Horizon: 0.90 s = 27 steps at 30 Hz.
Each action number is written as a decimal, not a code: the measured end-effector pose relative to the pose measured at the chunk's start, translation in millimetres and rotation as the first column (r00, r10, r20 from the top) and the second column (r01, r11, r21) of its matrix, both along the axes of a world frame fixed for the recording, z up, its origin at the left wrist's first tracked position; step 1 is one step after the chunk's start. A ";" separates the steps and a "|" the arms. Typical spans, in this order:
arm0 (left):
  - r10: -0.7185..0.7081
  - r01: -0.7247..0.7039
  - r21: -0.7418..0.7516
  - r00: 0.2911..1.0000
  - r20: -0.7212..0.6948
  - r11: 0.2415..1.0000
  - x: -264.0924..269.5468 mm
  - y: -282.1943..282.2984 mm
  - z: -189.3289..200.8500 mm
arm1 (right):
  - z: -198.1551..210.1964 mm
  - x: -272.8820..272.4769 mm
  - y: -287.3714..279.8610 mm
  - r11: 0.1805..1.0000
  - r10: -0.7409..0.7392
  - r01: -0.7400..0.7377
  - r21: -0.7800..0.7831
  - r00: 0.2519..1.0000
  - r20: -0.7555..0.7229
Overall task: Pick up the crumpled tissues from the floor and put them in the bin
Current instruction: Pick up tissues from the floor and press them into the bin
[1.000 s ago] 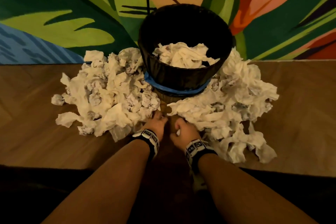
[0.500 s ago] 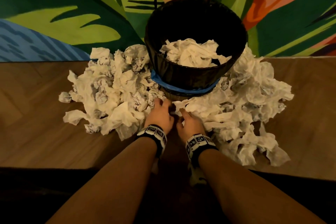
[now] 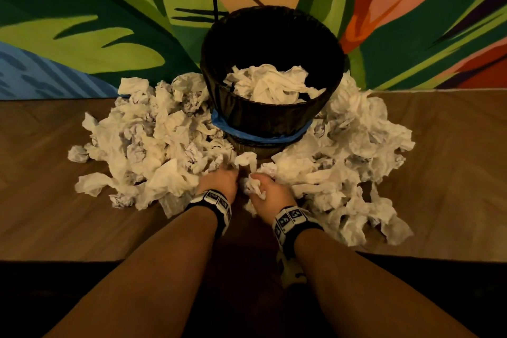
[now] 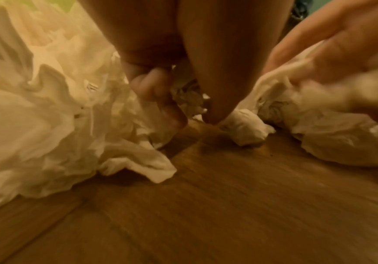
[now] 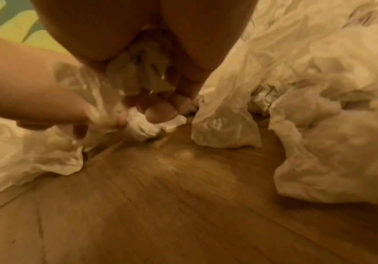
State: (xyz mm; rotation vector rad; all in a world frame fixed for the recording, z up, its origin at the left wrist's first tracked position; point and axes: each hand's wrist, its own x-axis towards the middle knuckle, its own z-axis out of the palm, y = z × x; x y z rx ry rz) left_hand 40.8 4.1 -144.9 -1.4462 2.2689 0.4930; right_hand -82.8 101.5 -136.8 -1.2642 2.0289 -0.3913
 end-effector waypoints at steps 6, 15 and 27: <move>-0.083 0.088 0.061 0.994 -0.077 0.994 3.6 15.6 -4.7 | 11.7 -7.0 5.2 0.997 -0.022 0.014 -0.071 0.993 -0.120; -0.190 0.220 0.250 0.972 -0.136 0.943 -5.3 58.8 -13.7 | 27.0 -20.6 15.9 0.969 -0.236 0.236 -0.075 0.972 0.008; 0.021 0.117 0.356 0.932 -0.361 0.927 -15.3 79.9 -3.7 | 47.3 -42.3 12.6 0.827 -0.510 0.516 -0.222 0.856 0.087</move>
